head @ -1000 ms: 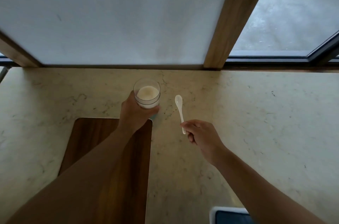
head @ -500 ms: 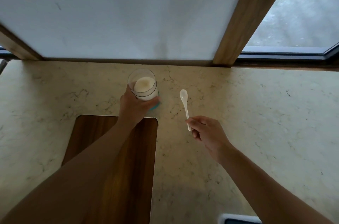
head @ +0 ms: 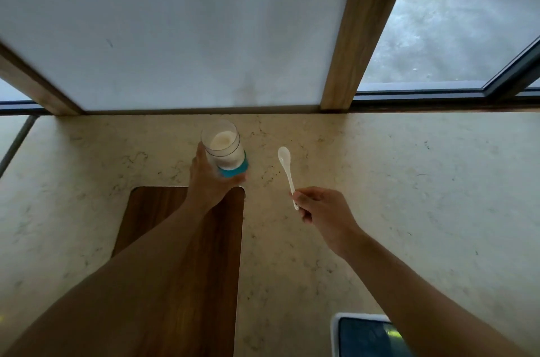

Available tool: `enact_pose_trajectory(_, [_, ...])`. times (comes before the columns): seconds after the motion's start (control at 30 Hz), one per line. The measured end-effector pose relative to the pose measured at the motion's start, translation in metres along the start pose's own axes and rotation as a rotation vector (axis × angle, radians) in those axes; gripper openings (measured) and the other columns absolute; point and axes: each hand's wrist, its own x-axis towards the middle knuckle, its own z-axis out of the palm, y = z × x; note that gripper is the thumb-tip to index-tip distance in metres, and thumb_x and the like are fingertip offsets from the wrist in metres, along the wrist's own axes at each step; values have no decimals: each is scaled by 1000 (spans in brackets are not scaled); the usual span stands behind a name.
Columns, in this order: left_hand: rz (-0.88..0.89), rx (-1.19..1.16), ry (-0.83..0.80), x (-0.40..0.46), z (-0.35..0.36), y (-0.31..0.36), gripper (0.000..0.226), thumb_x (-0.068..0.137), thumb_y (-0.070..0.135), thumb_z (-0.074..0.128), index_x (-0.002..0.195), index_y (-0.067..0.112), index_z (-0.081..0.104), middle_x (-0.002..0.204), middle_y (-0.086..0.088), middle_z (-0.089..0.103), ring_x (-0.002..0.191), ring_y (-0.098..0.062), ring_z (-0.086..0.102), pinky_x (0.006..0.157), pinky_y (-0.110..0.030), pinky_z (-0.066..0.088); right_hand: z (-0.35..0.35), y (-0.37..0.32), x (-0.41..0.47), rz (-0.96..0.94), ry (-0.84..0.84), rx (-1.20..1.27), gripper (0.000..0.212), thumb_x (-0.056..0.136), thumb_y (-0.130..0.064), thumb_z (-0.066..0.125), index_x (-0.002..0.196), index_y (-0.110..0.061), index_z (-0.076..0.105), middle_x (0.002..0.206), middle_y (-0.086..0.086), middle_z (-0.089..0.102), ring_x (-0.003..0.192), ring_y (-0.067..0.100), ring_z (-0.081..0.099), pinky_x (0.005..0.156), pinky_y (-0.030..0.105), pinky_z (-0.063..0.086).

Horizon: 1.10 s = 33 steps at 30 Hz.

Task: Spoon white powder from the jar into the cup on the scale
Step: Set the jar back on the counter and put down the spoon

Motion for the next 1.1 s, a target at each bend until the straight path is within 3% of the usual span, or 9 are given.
enact_pose_trajectory(0.1, [-48, 17, -15, -18, 0, 10, 108, 61, 47, 88, 144, 25, 23, 141, 1, 42, 131, -20, 40, 109, -55, 35, -9, -4, -19, -1, 23, 0, 15, 89, -12, 67, 78, -9, 78, 64, 12, 63, 59, 22, 53, 63, 36, 46])
enact_pose_trajectory(0.23, [-161, 116, -15, -50, 4, 32, 119, 61, 65, 76, 150, 19, 12, 154, -8, 28, 139, -31, 30, 113, -55, 26, -23, -12, -42, -32, 52, 7, 14, 88, -11, 69, 77, -9, 78, 62, 12, 62, 58, 22, 53, 62, 37, 45])
enact_pose_trajectory(0.4, [-195, 161, -62, -98, 17, 66, 126, 56, 77, 72, 151, 23, 9, 158, -7, 21, 142, -32, 23, 112, -53, 26, -47, -5, -87, -60, 89, -25, 14, 89, -13, 68, 80, -13, 79, 59, 6, 64, 57, 19, 54, 58, 34, 46])
enact_pose_trajectory(0.57, [-135, 161, -136, -146, 32, 90, 127, 51, 84, 66, 150, 26, 11, 157, -6, 24, 142, -27, 24, 112, -53, 30, -75, 10, -132, -47, 145, -40, 14, 91, -14, 68, 82, -17, 78, 60, 3, 66, 58, 17, 55, 60, 30, 49])
enact_pose_trajectory(0.7, [-114, 193, -210, -188, 48, 99, 126, 55, 84, 66, 151, 29, 7, 160, -4, 15, 145, -26, 15, 114, -53, 24, -98, 29, -169, -58, 163, -53, 8, 91, -17, 68, 93, -13, 75, 69, 7, 68, 61, 17, 58, 61, 28, 51])
enact_pose_trajectory(0.8, [-102, 209, -251, -218, 58, 103, 128, 53, 87, 64, 151, 29, 5, 160, -4, 15, 145, -26, 16, 114, -52, 24, -116, 46, -192, -30, 177, -65, 16, 91, -19, 68, 101, -7, 73, 71, 9, 67, 61, 16, 58, 60, 28, 50])
enact_pose_trajectory(1.1, [-51, 260, -354, -307, 79, 101, 131, 47, 85, 70, 149, 32, 7, 159, -1, 17, 143, -25, 20, 111, -49, 28, -167, 107, -247, 22, 237, -260, 7, 88, -23, 71, 84, -25, 76, 71, -1, 75, 58, 11, 65, 57, 27, 54])
